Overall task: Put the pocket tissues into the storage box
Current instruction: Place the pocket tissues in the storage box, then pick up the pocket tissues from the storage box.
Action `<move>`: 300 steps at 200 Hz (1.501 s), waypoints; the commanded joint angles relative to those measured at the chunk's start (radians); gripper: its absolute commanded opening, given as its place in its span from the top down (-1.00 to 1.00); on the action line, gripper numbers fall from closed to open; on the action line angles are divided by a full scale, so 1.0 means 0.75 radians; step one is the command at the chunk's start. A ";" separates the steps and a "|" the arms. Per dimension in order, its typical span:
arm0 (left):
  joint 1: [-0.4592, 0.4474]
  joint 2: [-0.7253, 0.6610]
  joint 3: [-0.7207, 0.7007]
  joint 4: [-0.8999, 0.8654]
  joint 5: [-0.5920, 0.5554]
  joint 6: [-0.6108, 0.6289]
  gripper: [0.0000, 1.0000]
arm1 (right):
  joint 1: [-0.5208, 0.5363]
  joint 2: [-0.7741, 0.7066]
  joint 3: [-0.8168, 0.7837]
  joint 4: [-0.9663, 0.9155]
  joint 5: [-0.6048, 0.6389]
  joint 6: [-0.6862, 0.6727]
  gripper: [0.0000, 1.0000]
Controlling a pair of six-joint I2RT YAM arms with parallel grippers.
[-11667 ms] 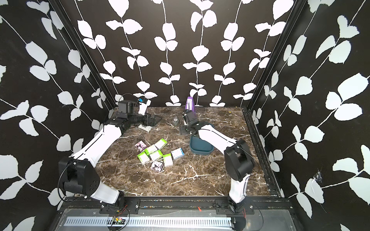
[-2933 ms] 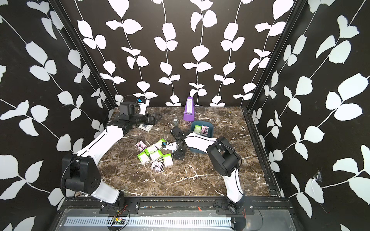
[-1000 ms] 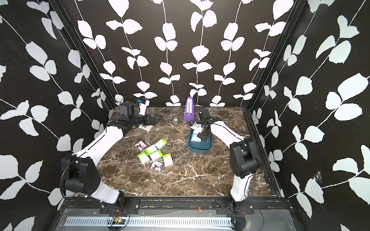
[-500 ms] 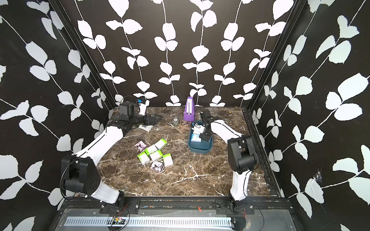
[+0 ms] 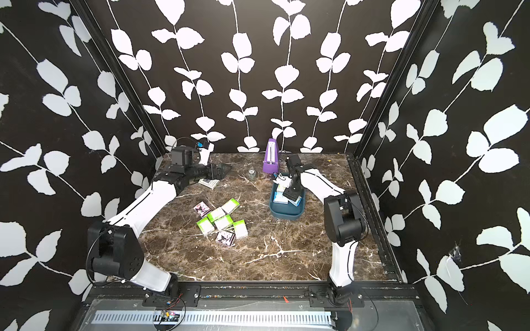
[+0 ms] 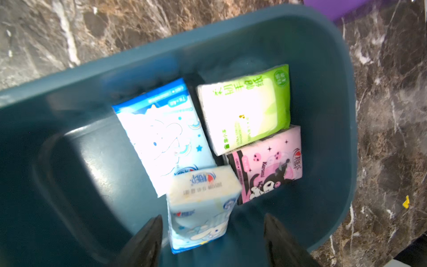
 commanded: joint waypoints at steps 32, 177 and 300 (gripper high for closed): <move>0.010 -0.041 -0.002 0.004 0.008 0.020 -0.98 | -0.009 -0.029 0.092 -0.064 -0.007 0.298 -0.48; 0.011 -0.035 0.008 0.013 0.013 0.008 -0.98 | -0.109 -0.001 -0.039 -0.077 -0.267 0.171 -0.71; 0.010 -0.019 0.036 0.011 0.019 0.000 -0.97 | -0.104 0.061 -0.055 -0.027 -0.274 0.180 -0.36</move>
